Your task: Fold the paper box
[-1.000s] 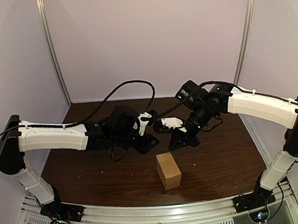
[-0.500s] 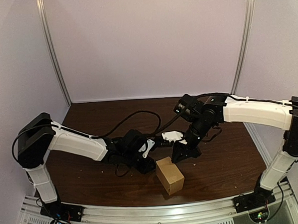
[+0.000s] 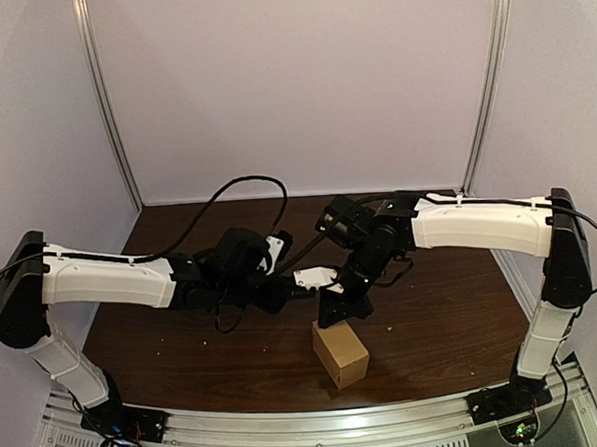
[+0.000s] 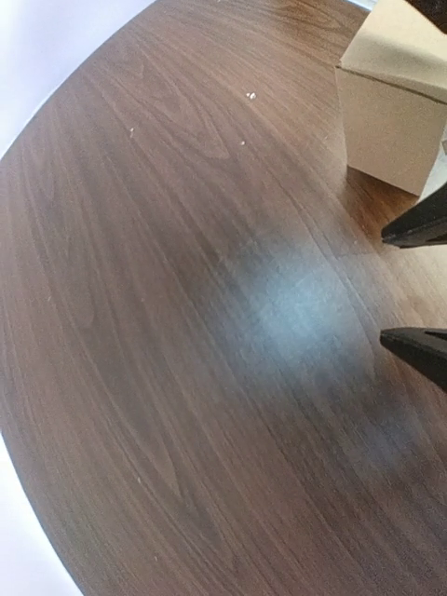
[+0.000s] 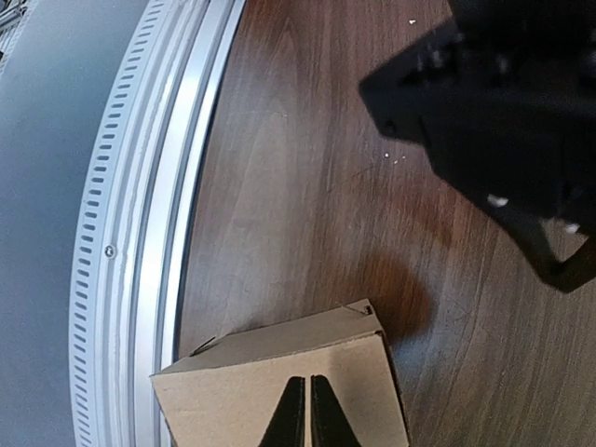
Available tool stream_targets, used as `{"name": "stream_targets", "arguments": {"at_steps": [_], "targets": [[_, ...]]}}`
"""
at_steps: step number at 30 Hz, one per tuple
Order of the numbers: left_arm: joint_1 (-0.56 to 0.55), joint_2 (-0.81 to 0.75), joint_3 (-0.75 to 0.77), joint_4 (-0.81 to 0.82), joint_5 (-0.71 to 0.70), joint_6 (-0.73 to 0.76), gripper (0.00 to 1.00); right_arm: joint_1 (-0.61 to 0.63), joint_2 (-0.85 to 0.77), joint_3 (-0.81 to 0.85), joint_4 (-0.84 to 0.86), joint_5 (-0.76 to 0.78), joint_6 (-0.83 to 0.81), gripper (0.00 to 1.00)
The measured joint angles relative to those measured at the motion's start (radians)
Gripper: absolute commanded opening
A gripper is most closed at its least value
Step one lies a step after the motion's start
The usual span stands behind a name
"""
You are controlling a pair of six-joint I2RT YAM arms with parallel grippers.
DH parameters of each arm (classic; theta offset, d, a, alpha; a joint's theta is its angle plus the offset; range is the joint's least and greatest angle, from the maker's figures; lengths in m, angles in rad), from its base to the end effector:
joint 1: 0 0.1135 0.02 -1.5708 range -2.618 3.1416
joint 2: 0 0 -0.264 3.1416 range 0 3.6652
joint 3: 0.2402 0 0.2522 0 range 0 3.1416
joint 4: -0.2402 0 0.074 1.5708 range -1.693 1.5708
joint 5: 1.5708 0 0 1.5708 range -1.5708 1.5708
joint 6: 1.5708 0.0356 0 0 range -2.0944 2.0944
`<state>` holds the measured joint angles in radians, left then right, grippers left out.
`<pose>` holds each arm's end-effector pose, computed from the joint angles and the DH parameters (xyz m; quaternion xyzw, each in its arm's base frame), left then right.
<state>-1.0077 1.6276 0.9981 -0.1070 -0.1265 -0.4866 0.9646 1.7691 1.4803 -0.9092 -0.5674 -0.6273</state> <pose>0.1903 -0.2930 0.2079 0.2103 0.8882 -0.2324 0.3359 0.1904 0.3082 0.2632 -0.7104 0.6229 0.3010 0.1292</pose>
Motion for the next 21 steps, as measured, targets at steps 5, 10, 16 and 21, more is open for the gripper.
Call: {"name": "stream_targets", "arguments": {"at_steps": [5,10,16,21], "targets": [[0.032,-0.093,-0.071,-0.027,-0.063,-0.026,0.33,-0.001,0.049,0.026,0.007,0.002,0.014,0.04],[0.052,-0.122,-0.15,-0.063,-0.088,-0.043,0.33,-0.001,0.073,0.047,0.011,0.008,0.024,0.03],[0.053,-0.14,-0.161,-0.09,-0.102,-0.044,0.33,-0.002,0.139,0.081,0.011,-0.02,0.021,0.03],[0.053,-0.162,-0.161,-0.092,-0.107,-0.044,0.33,-0.006,0.148,0.081,0.019,-0.043,0.021,0.03]]}}
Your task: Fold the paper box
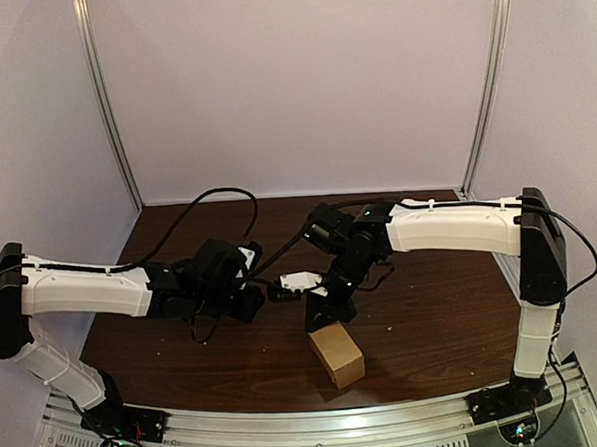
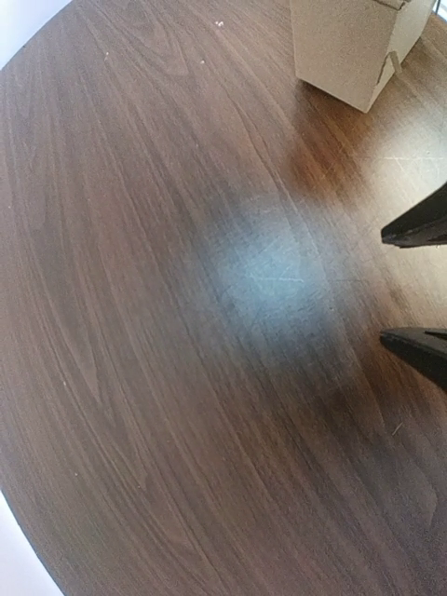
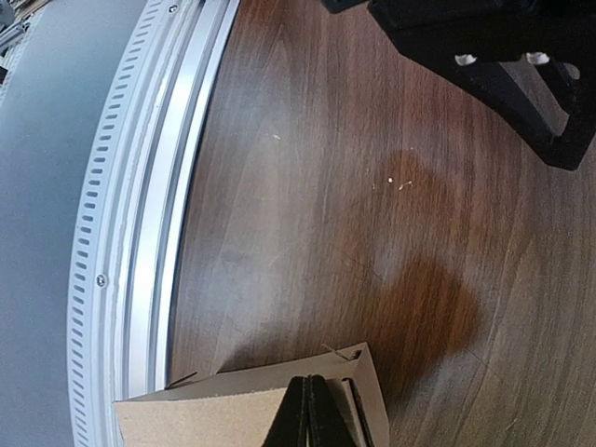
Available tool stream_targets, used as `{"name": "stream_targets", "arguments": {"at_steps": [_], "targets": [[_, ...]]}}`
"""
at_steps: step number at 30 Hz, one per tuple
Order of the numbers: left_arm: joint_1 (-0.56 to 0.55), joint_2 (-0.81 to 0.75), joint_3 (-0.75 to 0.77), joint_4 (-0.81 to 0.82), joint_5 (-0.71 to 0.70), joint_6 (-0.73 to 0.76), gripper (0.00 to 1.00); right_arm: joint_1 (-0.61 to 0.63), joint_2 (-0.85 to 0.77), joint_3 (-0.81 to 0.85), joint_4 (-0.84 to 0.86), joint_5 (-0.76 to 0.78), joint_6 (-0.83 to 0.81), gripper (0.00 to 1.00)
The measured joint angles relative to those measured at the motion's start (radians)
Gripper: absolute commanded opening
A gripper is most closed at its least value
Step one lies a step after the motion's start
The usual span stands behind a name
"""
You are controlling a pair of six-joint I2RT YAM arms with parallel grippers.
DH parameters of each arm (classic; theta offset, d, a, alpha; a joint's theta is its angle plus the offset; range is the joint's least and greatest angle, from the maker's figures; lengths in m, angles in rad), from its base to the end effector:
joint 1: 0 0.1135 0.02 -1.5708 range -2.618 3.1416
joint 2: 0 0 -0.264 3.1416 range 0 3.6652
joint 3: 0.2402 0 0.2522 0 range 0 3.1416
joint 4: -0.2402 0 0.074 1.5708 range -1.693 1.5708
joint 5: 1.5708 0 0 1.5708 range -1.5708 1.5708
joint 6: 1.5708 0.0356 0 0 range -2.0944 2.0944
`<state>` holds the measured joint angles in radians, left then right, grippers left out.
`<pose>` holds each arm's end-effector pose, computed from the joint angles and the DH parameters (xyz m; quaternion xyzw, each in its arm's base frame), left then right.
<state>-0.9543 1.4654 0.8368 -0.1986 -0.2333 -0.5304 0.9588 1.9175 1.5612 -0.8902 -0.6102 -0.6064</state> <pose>0.1797 -0.2393 0.2006 0.1533 0.9135 -0.1640 0.3392 0.2091 0.3335 0.2348 -0.6981 0.6333 0.3188 0.0996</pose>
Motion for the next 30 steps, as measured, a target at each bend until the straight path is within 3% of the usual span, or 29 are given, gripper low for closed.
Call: {"name": "stream_targets", "arguments": {"at_steps": [19,30], "targets": [[0.0,-0.047,-0.017,-0.015,-0.036,0.008,0.33,-0.026,-0.13,0.158,-0.103,0.063,-0.001,0.05],[0.0,-0.048,-0.022,-0.024,-0.04,0.009,0.33,-0.026,0.019,0.059,-0.081,0.063,-0.007,0.04]]}}
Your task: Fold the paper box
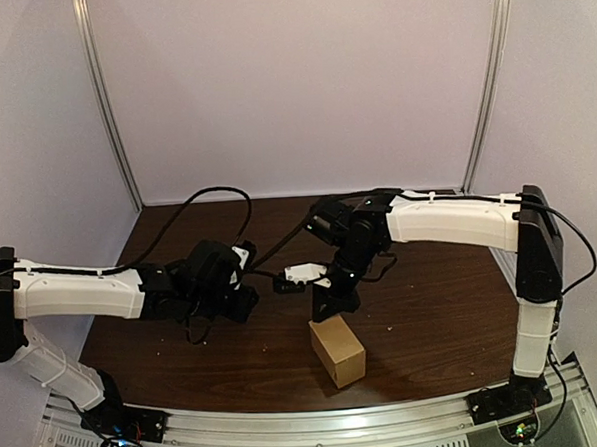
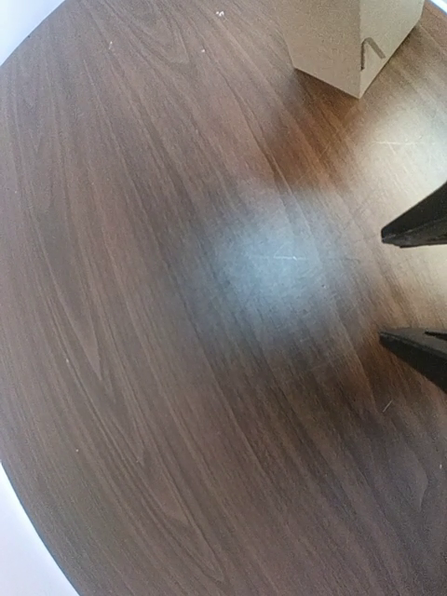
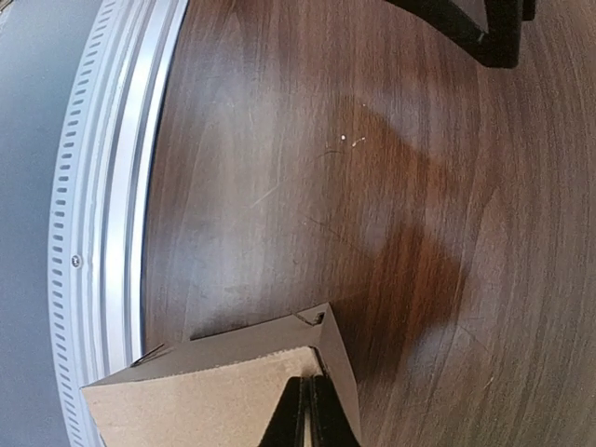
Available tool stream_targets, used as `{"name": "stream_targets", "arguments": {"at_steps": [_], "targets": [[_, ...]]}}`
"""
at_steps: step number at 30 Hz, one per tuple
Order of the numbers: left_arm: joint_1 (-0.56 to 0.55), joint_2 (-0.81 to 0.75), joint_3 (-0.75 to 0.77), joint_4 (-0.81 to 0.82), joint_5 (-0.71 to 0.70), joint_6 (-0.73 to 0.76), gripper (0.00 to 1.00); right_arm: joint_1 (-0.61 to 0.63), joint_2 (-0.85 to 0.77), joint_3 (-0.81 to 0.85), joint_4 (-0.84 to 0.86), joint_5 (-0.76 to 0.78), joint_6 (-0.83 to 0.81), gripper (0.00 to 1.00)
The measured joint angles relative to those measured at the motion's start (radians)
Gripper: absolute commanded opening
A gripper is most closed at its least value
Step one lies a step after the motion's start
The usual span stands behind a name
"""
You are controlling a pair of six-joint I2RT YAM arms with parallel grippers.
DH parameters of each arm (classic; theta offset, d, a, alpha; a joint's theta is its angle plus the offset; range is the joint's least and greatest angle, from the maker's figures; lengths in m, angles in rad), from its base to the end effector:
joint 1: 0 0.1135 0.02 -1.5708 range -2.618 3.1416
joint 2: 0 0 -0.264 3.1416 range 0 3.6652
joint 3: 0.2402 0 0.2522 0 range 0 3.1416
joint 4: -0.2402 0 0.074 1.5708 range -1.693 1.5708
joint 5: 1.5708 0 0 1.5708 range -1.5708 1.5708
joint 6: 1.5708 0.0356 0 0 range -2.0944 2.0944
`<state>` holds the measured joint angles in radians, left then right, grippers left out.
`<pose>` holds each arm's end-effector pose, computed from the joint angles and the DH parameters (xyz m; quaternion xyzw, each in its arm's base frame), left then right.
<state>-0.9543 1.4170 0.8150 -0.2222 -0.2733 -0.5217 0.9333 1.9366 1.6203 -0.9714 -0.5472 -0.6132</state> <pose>0.1749 -0.2302 0.2056 0.1495 0.9116 -0.1492 0.3526 0.2203 0.3285 0.2406 -0.6930 0.6555 0.2857 0.0915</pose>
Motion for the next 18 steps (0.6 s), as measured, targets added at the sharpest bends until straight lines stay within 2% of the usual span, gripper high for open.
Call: {"name": "stream_targets", "arguments": {"at_steps": [8,14,18], "targets": [[0.0,-0.016,-0.002,-0.026,-0.01,0.006,0.36,-0.009,-0.019,0.045,-0.074,0.031,-0.004,0.1],[0.0,-0.03,0.063,-0.122,-0.062,0.064,0.43,-0.078,-0.225,0.077,-0.09,0.081,0.002,0.34],[0.0,-0.036,0.145,-0.164,-0.09,0.124,0.46,-0.176,-0.405,0.026,-0.017,0.144,0.03,0.47]]}}
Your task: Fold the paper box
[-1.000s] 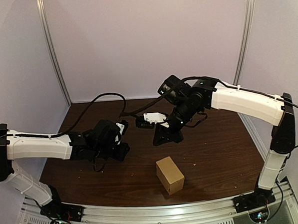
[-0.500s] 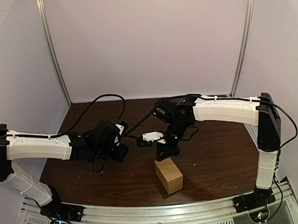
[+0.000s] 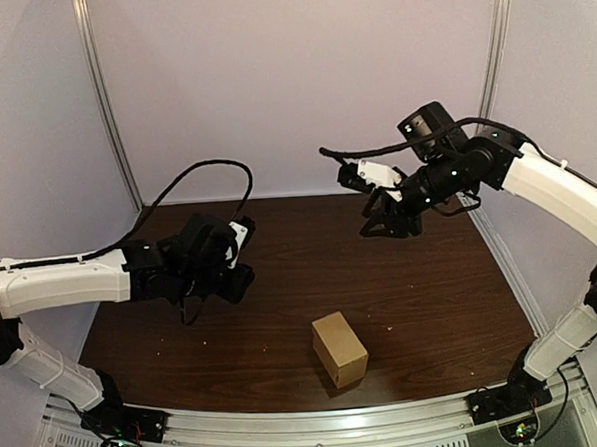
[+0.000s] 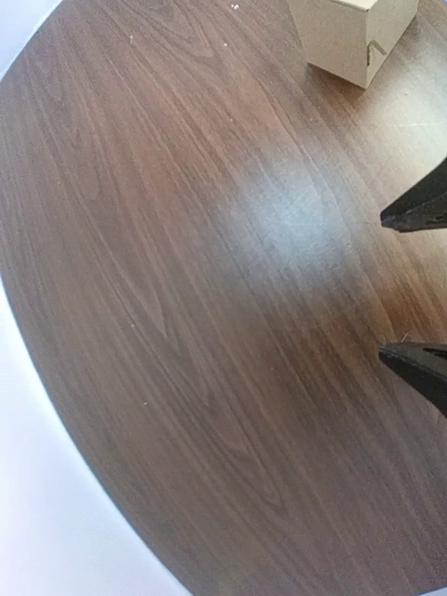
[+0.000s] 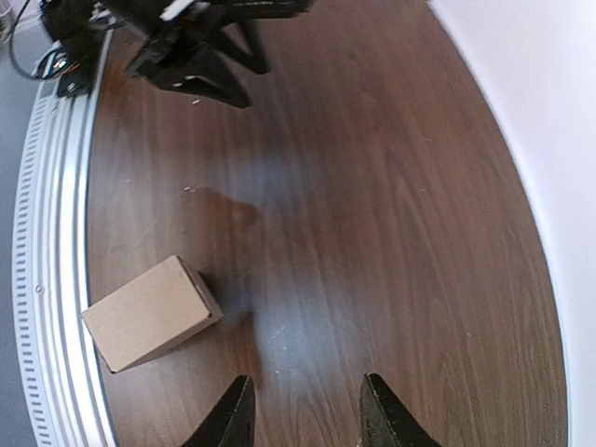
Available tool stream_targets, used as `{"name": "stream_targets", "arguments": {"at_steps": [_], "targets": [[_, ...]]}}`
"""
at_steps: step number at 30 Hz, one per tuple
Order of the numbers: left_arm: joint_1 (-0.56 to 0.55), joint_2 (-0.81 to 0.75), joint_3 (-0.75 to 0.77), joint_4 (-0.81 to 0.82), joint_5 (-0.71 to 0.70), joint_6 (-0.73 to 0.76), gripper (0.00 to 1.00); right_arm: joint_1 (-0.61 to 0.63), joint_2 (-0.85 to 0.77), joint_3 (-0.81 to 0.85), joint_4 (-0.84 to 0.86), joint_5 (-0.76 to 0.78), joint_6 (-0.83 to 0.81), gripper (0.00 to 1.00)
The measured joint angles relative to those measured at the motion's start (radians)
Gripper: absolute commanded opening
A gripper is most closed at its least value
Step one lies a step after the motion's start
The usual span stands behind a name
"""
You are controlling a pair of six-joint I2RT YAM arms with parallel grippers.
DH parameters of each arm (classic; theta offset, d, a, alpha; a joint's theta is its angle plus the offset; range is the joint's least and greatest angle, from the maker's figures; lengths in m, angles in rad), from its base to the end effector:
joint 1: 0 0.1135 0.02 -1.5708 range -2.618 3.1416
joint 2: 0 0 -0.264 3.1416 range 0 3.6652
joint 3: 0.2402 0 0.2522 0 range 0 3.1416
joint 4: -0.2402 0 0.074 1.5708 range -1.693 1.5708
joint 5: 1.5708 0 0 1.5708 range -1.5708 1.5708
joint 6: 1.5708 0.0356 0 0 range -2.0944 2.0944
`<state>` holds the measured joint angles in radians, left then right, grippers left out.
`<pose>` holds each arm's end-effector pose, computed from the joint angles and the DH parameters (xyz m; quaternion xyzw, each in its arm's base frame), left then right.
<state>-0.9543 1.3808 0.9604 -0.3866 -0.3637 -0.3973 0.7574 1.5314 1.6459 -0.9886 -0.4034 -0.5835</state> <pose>0.1794 -0.2313 0.2501 0.1861 0.8960 -0.0983 0.3910 0.2190 0.2263 0.3830 -0.6258 0.6791 0.2166 0.3168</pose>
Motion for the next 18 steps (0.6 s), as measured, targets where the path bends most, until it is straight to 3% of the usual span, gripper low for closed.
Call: {"name": "stream_targets", "arguments": {"at_steps": [1,2,4,6,13,18], "targets": [[0.0,-0.004,0.016,-0.011,-0.007,0.019,0.51,-0.024,-0.04,-0.024,0.023,0.018,0.011,0.5],[0.0,-0.008,0.026,-0.019,-0.016,0.035,0.6,-0.042,-0.069,-0.043,0.04,0.032,0.026,0.61],[0.0,-0.016,0.053,-0.052,-0.052,0.081,0.82,-0.09,-0.135,-0.088,0.077,0.065,0.058,0.97],[0.0,-0.023,0.08,-0.084,-0.107,0.124,0.97,-0.134,-0.19,-0.134,0.14,0.127,0.102,1.0],[0.029,-0.024,0.175,-0.177,-0.255,0.178,0.97,-0.269,-0.238,-0.353,0.433,0.553,0.307,1.0],[0.036,-0.007,0.211,-0.218,-0.256,0.144,0.97,-0.293,-0.214,-0.439,0.492,0.705,0.423,1.0]]}}
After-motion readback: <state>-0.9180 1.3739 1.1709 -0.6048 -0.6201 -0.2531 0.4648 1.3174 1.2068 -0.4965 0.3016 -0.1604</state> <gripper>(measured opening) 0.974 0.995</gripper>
